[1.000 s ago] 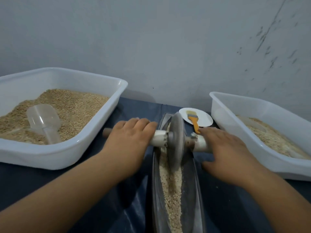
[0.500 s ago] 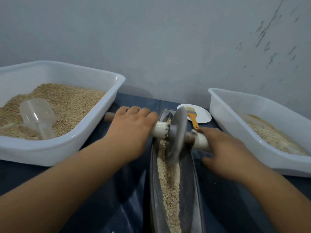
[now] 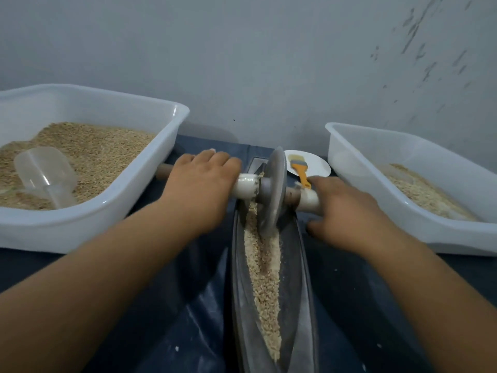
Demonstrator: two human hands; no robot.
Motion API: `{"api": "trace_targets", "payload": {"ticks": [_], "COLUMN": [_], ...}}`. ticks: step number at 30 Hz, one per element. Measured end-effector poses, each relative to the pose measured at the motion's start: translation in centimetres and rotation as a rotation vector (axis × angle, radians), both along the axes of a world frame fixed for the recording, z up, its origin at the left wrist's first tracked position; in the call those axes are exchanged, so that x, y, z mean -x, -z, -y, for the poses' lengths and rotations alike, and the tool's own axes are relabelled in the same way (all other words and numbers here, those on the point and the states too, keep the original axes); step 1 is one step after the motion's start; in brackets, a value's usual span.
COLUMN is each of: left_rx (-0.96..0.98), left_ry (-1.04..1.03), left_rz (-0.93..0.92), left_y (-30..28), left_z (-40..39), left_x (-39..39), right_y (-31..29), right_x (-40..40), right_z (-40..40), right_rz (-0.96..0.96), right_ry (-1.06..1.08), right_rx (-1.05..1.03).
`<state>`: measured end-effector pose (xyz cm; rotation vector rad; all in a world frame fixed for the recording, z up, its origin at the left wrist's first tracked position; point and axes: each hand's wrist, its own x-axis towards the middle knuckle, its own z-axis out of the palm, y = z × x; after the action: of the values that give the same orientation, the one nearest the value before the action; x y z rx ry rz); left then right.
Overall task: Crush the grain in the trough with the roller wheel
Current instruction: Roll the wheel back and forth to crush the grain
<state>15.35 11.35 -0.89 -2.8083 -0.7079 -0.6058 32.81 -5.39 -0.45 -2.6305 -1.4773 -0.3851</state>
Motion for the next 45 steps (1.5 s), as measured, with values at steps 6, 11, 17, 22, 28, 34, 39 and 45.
{"api": "trace_targets", "payload": {"ticks": [6, 11, 17, 22, 28, 34, 39, 45], "left_rx": [0.051, -0.044, 0.115, -0.067, 0.132, 0.199, 0.094, 0.242], "left_ry": [-0.063, 0.020, -0.081, 0.034, -0.049, -0.037, 0.019, -0.046], "left_rz": [-0.100, 0.047, -0.130, 0.077, -0.044, -0.041, 0.080, -0.084], "left_y": [-1.7, 0.8, -2.6, 0.7, -0.7, 0.4, 1.5, -1.3], "left_z": [-0.6, 0.0, -1.0, 1.0, -1.3, -0.8, -0.7, -2.0], "left_x": [-1.7, 0.3, -2.3, 0.6, -1.5, 0.2, 0.7, -1.9], "right_y": [-1.4, 0.7, -1.7, 0.3, -1.8, -1.7, -1.1, -2.7], "right_x": [-0.8, 0.5, -0.7, 1.1, 0.2, 1.7, 1.5, 0.6], "right_z": [-2.2, 0.9, -2.7, 0.9, -2.0, -2.0, -0.8, -3.2], "right_rz": [-0.095, 0.093, -0.054, 0.050, 0.019, 0.118, 0.066, -0.031], "right_ry": [0.106, -0.012, 0.111, -0.001, 0.090, 0.088, 0.036, 0.124], "right_rx": [0.059, -0.030, 0.049, -0.024, 0.039, 0.026, -0.006, 0.060]}}
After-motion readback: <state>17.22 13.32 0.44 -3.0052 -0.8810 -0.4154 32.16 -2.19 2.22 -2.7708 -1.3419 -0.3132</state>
